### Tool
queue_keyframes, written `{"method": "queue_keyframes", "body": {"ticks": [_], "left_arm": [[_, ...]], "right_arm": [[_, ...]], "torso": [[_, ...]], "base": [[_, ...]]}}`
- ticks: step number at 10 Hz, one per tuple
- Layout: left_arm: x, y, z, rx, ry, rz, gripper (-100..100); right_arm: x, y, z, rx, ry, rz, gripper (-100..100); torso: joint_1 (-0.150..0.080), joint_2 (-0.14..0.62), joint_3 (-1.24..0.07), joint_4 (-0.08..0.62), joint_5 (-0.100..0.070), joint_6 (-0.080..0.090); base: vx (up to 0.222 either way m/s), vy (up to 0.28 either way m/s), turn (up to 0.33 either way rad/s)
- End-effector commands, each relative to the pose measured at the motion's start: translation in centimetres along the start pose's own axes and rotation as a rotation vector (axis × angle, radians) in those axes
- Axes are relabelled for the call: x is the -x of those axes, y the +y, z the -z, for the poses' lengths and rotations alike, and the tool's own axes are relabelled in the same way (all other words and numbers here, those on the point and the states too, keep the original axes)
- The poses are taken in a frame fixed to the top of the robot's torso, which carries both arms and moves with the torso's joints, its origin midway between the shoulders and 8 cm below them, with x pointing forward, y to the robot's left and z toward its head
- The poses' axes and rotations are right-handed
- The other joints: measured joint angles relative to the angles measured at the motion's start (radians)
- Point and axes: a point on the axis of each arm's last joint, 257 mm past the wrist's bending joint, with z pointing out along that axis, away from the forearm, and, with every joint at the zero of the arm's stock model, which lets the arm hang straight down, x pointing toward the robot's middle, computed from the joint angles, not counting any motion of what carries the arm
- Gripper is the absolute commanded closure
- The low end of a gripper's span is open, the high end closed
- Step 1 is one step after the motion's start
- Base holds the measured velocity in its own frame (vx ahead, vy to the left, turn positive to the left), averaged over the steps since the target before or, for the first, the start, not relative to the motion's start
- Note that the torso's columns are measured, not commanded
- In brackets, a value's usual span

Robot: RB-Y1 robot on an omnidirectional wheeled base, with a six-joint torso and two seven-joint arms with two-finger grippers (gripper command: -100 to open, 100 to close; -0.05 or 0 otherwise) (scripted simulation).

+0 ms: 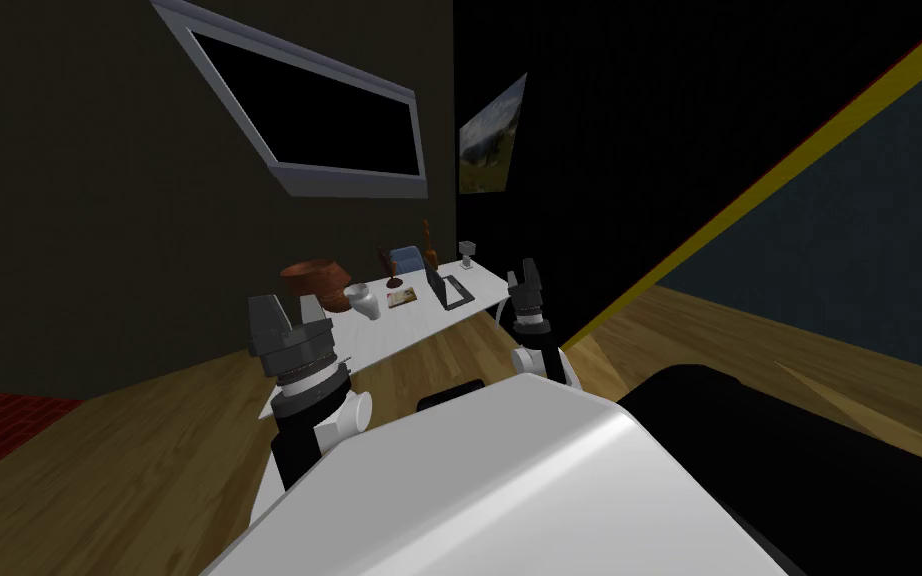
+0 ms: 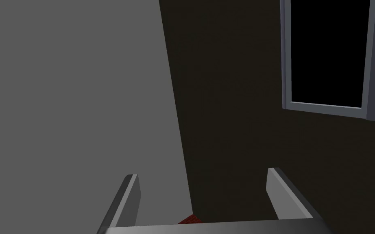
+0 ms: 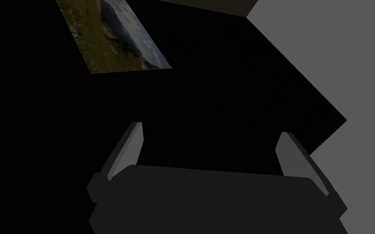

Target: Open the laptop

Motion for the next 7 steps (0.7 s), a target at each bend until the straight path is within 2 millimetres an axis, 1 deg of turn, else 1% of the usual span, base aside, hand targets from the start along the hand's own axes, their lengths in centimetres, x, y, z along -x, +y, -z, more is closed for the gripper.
{"method": "queue_keyframes", "body": {"ticks": [1,3,7], "left_arm": [[0.00,0.00,0.00,0.000,0.000,0.000,0],[0.00,-0.01,0.00,0.000,0.000,0.000,0],[0.00,-0.01,-0.01,0.000,0.000,0.000,0]], "right_arm": [[0.00,0.00,0.00,0.000,0.000,0.000,0],[0.00,0.01,0.00,0.000,0.000,0.000,0],[0.00,0.02,0.00,0.000,0.000,0.000,0]], "torso": [[0.000,0.040,-0.082,0.041,0.000,0.000],[0.000,0.175,-0.351,0.176,0.000,0.000],[0.000,0.470,-0.939,0.470,0.000,0.000]], "base": [[0.000,0.000,0.000],[0.000,0.000,0.000],[0.000,0.000,0.000]]}}
